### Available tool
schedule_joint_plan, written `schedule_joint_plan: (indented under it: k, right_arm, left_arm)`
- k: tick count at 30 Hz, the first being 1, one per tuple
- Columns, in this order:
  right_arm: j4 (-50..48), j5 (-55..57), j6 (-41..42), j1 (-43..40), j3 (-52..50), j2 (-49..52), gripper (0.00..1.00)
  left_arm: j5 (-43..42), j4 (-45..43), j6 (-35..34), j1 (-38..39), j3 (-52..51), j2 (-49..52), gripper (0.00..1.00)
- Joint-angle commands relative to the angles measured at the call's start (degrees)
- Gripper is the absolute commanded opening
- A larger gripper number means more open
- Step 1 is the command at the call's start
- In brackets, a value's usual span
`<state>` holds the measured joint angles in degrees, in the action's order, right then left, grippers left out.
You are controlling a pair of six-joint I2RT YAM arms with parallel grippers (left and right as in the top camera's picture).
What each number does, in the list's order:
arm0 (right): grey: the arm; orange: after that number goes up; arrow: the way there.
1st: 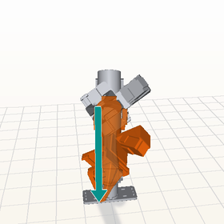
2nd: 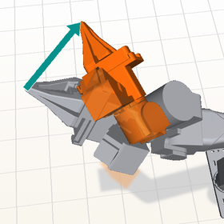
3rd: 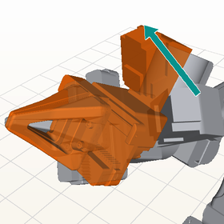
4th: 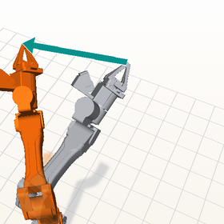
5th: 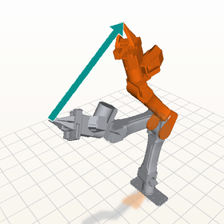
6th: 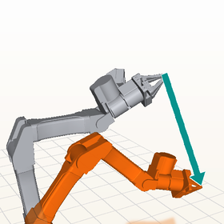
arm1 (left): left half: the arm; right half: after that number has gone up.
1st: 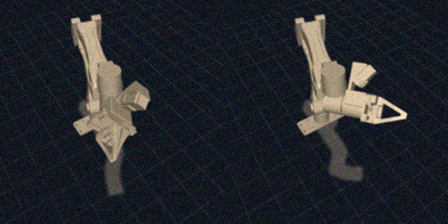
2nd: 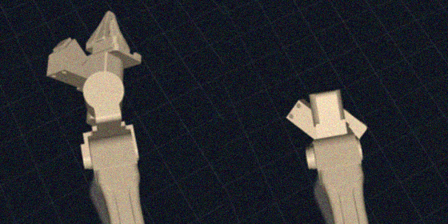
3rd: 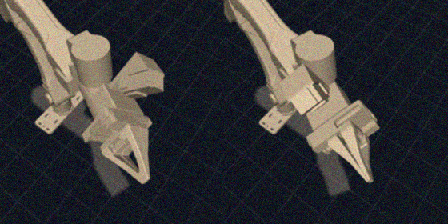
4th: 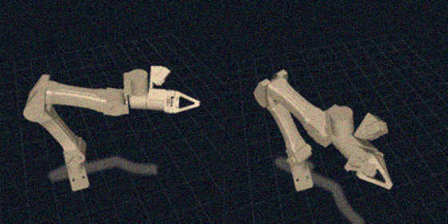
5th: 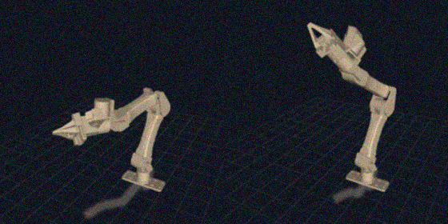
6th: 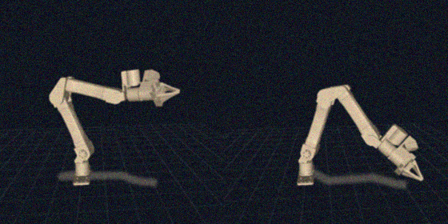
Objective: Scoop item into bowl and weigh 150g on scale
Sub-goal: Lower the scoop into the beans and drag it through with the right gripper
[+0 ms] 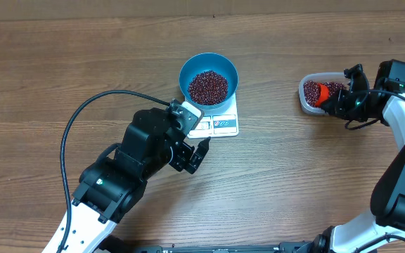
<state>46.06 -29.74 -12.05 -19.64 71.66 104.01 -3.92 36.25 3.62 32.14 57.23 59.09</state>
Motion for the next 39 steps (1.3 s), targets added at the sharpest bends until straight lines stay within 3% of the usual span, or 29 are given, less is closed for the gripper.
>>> schedule_joint_plan:
  k: [1,16,39]
  right_arm:
    - [0.74,-1.55,-0.39,-0.57,-0.46,1.95,0.04]
    - [-1.01,-1.6,0.02,-2.34,-0.46,2.43,0.04]
    - [-0.52,-12.76,-0.02,-7.45,-0.46,2.54,0.04]
  left_arm:
    - [-0.57,-0.04,1.33,-0.26,-0.46,-0.28,0.99]
    - [-0.57,-0.04,1.33,-0.26,-0.46,-0.28,1.0]
    - [-0.57,-0.07,1.33,-0.26,-0.46,-0.28,1.0]
